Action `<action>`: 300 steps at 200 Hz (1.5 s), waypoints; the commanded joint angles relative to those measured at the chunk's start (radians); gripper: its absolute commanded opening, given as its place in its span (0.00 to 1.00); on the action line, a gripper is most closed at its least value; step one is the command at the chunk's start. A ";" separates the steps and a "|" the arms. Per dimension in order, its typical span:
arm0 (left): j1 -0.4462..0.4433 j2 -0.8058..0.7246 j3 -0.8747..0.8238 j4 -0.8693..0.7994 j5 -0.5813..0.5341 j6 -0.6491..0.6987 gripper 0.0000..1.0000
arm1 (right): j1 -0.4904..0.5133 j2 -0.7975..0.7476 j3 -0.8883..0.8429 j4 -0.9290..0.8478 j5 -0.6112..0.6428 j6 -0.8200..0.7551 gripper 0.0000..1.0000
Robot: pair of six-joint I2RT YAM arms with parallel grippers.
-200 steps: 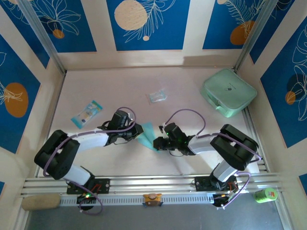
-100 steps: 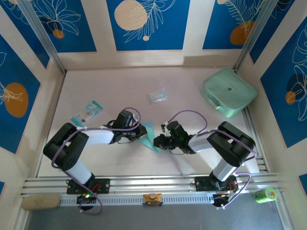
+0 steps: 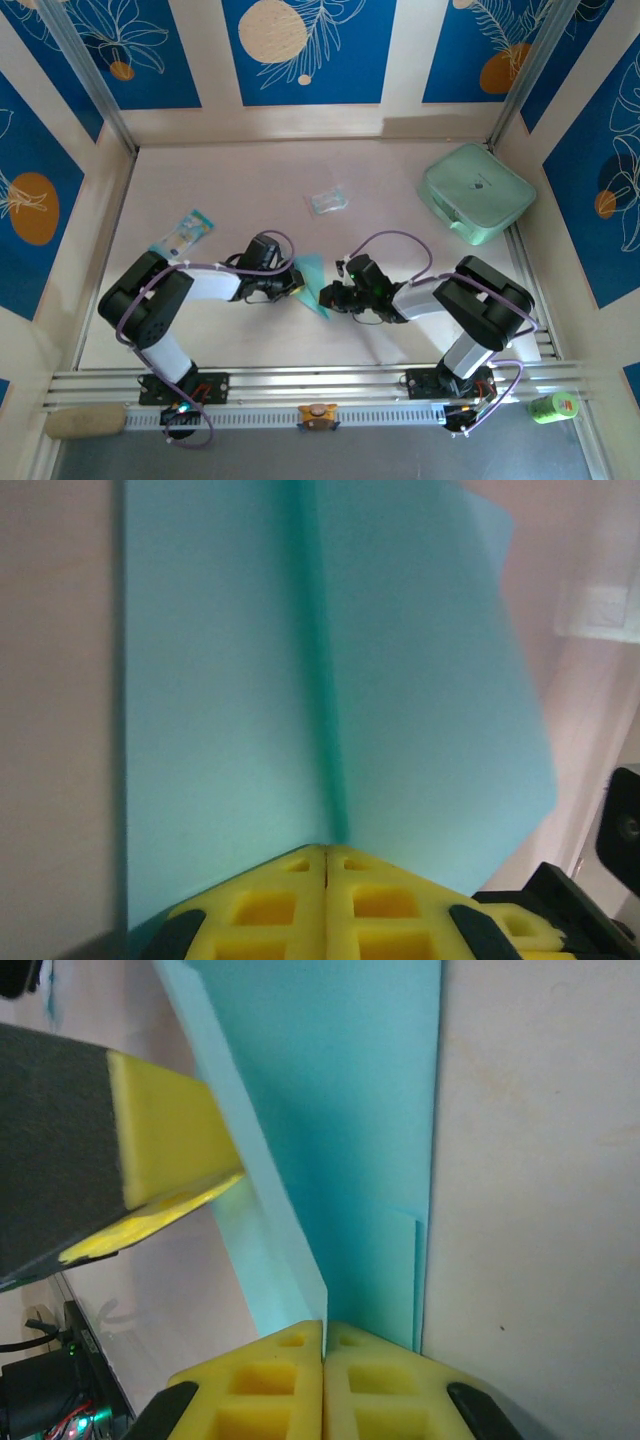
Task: Fold a paper plane with a square sheet of paper (pick it up from the middle)
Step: Fourth fold the wing at the center of the table.
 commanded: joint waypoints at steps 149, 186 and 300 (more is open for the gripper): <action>-0.008 -0.005 -0.017 -0.082 -0.048 -0.004 0.03 | 0.016 -0.019 -0.050 -0.048 -0.007 0.066 0.07; -0.007 -0.009 -0.017 -0.086 -0.051 -0.004 0.03 | 0.003 -0.012 -0.067 -0.041 -0.005 0.094 0.07; -0.008 -0.043 -0.025 0.005 -0.028 0.013 0.07 | -0.009 0.015 -0.071 -0.031 -0.030 0.130 0.06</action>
